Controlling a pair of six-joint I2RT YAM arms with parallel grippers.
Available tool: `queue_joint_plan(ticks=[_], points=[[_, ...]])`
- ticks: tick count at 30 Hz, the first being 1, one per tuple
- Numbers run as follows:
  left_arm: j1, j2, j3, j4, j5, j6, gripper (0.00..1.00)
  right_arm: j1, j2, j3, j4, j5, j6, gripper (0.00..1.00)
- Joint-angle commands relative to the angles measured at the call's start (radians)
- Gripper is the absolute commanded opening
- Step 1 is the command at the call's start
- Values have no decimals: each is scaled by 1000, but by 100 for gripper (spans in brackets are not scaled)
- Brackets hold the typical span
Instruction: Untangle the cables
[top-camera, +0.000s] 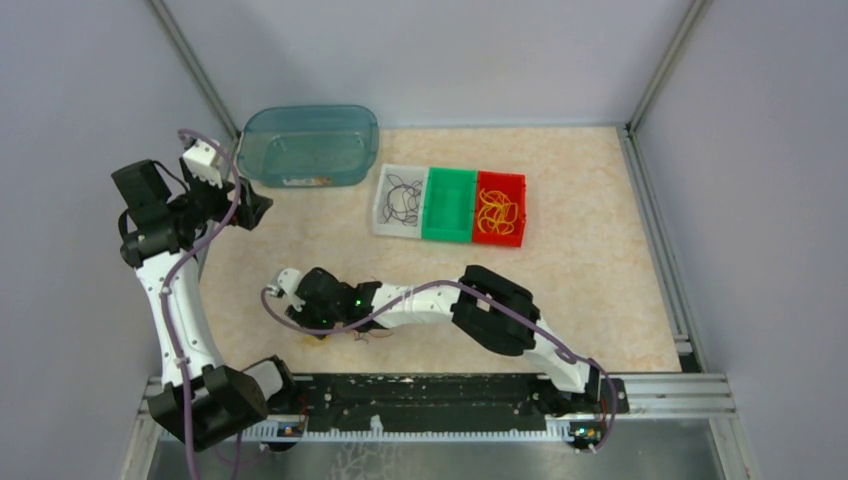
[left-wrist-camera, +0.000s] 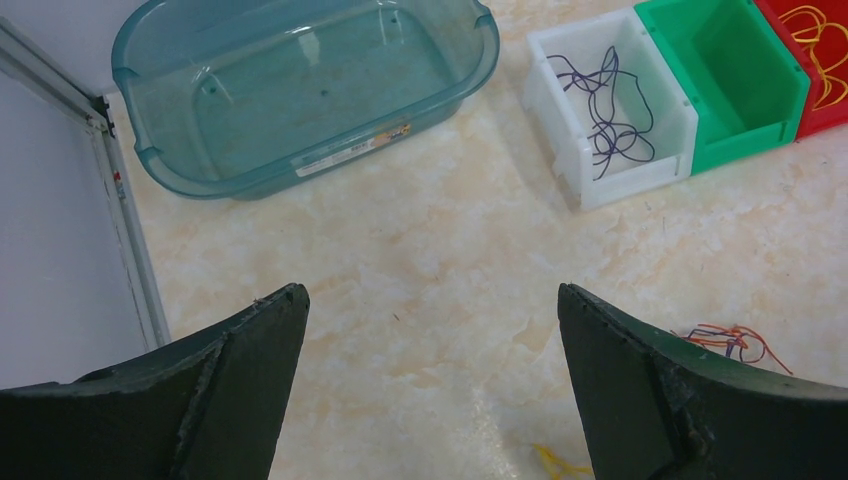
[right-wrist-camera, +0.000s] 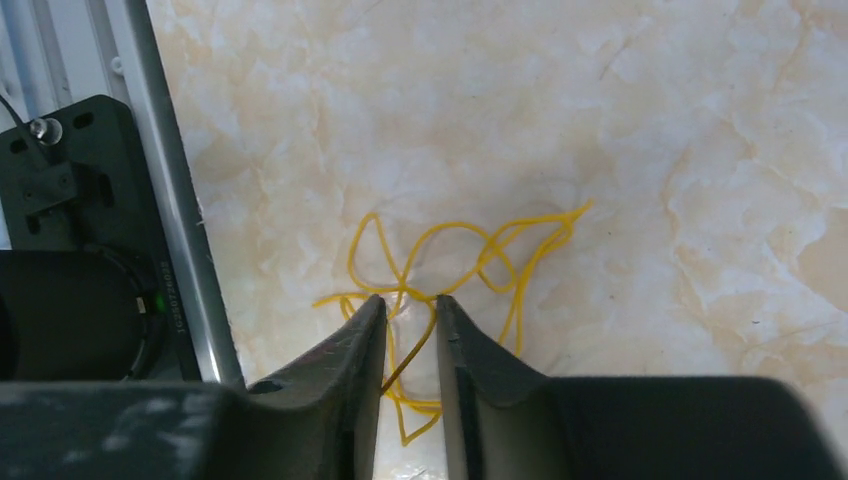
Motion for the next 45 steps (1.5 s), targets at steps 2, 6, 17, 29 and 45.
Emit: queue_joint_plan(ticks=[2,6,17,29,45], points=[[5,-23,4,3,51,-8,100,-8,-45,-17,69,44,-14,5],[6,-27,8,9,55,-12,100,-35,-130,-83,178,18,-18,0],[6,-18,29,89,-3,-97,100,-152,-496,-253,469,-120,61,0],[6,-40,-2,121,48,-119,100,-338,-799,-357,589,-126,146,0],[-94,17,-17,-140,154,104,100,-743,-1047,-602,345,129,83,0]])
